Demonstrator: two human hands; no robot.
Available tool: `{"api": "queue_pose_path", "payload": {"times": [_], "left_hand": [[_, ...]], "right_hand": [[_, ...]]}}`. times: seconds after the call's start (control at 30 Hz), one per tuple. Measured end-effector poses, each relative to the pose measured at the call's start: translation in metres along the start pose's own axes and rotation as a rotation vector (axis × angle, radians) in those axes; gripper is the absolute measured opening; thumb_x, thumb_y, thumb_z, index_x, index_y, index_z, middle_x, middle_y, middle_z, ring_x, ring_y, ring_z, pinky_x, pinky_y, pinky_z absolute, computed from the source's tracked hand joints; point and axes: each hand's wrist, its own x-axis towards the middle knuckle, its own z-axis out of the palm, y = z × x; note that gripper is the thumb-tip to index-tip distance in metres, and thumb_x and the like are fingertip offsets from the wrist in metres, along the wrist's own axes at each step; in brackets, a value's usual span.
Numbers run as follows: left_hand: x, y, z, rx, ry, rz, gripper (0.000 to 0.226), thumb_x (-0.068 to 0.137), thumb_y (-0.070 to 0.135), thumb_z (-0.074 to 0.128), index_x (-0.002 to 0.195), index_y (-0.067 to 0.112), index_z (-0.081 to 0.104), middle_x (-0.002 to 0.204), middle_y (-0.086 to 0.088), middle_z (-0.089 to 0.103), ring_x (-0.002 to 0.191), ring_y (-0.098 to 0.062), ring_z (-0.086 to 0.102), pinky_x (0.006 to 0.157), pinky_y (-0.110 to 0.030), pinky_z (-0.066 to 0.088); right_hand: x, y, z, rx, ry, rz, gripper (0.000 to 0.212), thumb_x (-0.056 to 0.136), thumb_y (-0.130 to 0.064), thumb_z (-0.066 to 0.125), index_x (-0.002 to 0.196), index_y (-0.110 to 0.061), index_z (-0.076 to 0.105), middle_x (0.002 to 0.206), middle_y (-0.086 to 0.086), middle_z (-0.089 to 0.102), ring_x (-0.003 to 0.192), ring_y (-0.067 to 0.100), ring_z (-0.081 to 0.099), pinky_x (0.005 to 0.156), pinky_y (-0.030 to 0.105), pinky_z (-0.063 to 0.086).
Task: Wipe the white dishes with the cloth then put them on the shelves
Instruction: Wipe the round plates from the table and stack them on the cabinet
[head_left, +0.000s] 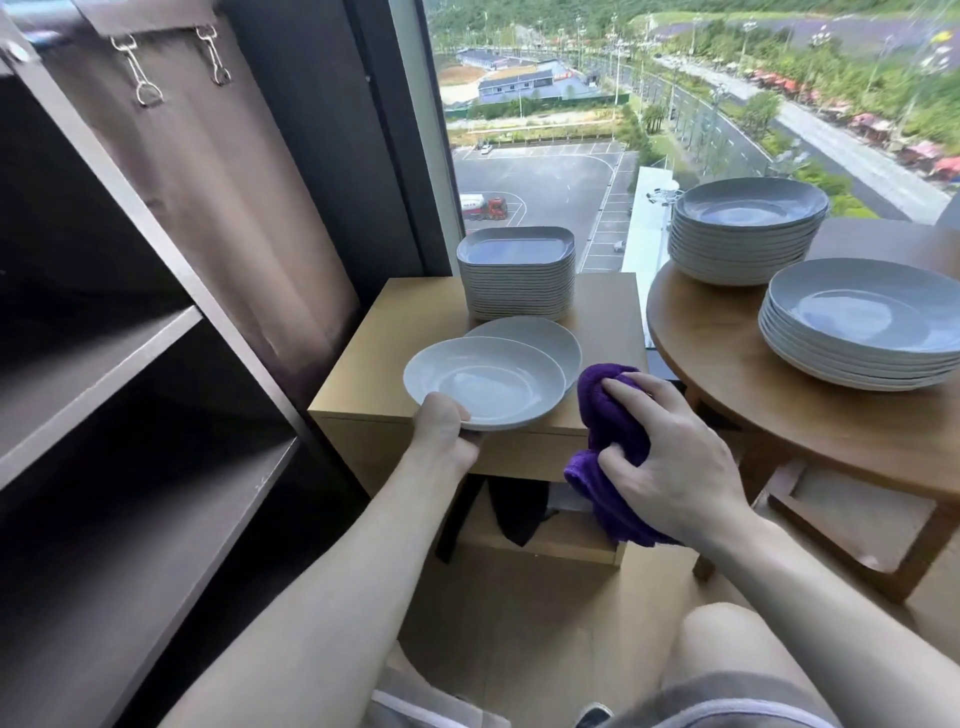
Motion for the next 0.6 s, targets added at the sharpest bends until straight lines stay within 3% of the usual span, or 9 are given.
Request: {"api": "queue_pose_path", "payload": {"times": [0.2, 0.4, 0.6], "left_hand": [[0.017, -0.002, 0.017, 0.062, 0.057, 0.010, 0.072, 0.077, -0.016, 0.022, 0.137, 0.006, 0.057, 0.131, -0.021, 0.066, 0.116, -0.044, 0.064, 0.098, -0.060, 0.056], [0.027, -0.003, 0.030, 0.162, 0.110, 0.023, 0.063, 0.087, -0.010, 0.026, 0.139, 0.007, 0.056, 0.129, -0.018, 0.067, 0.114, -0.040, 0.066, 0.097, -0.060, 0.058], [0.043, -0.009, 0.027, 0.417, 0.148, 0.095, 0.050, 0.090, -0.003, 0.042, 0.137, 0.002, 0.055, 0.130, -0.010, 0.065, 0.108, -0.028, 0.061, 0.092, -0.036, 0.053]], "right_hand": [[0.003, 0.003, -0.004, 0.012, -0.039, 0.037, 0.063, 0.082, -0.039, 0.063, 0.144, -0.039, 0.048, 0.151, -0.021, 0.038, 0.118, 0.018, 0.057, 0.088, 0.031, 0.046], [0.005, 0.006, -0.006, 0.014, -0.033, 0.072, 0.063, 0.085, -0.037, 0.064, 0.145, -0.039, 0.048, 0.153, -0.020, 0.037, 0.118, 0.019, 0.057, 0.089, 0.034, 0.048], [0.006, 0.010, -0.004, 0.020, -0.045, 0.082, 0.064, 0.082, -0.042, 0.060, 0.144, -0.041, 0.045, 0.152, -0.023, 0.035, 0.116, 0.019, 0.059, 0.089, 0.034, 0.048]]}}
